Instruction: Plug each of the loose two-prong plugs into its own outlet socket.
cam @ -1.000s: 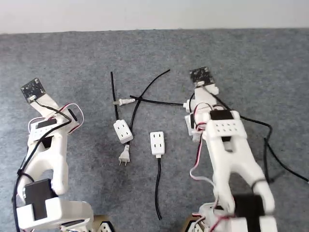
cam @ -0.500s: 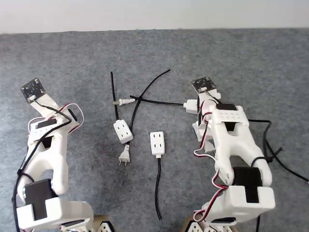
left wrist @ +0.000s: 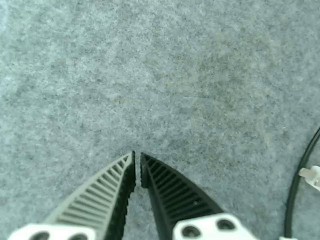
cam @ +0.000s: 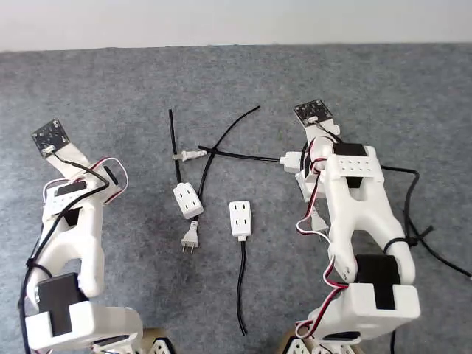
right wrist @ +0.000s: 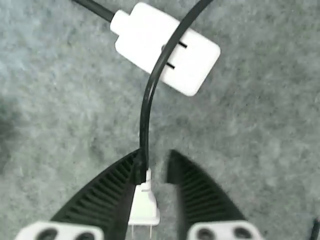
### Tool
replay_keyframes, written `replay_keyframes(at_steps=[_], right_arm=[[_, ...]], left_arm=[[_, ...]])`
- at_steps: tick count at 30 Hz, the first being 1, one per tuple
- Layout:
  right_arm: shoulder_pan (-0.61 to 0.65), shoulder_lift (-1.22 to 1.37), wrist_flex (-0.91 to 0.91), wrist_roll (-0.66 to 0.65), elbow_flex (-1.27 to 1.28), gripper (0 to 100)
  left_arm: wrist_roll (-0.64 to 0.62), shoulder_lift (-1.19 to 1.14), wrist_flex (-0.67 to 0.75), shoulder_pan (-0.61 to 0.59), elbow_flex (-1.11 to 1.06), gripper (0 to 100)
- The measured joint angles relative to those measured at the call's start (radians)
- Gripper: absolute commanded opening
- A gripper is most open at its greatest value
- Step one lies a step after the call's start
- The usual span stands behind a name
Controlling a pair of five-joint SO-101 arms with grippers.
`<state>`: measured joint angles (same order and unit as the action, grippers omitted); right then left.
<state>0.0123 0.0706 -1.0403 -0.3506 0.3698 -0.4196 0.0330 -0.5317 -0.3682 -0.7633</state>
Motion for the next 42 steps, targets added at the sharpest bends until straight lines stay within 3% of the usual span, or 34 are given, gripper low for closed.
replay_keyframes(at_steps=[4,10,16,31,42], right_arm=[[0.0,0.0,-0.04,-0.017,-0.003,2.9],[0.002,0.009,-0.094,-0.212,-0.005,17.3],[0.002,0.009,-0.117,-0.331,-0.005,18.4],[0.005,0.009,0.08,-0.206,0.14,18.3],[0.008,0.009,0.106,-0.193,0.144,18.3]], left_arm=[[0.0,0.0,0.0,0.0,0.0,2],[0.0,0.0,0.0,0.0,0.0,2],[0.0,0.0,0.0,0.0,0.0,2],[0.0,0.0,0.0,0.0,0.0,2],[0.0,0.0,0.0,0.0,0.0,2]])
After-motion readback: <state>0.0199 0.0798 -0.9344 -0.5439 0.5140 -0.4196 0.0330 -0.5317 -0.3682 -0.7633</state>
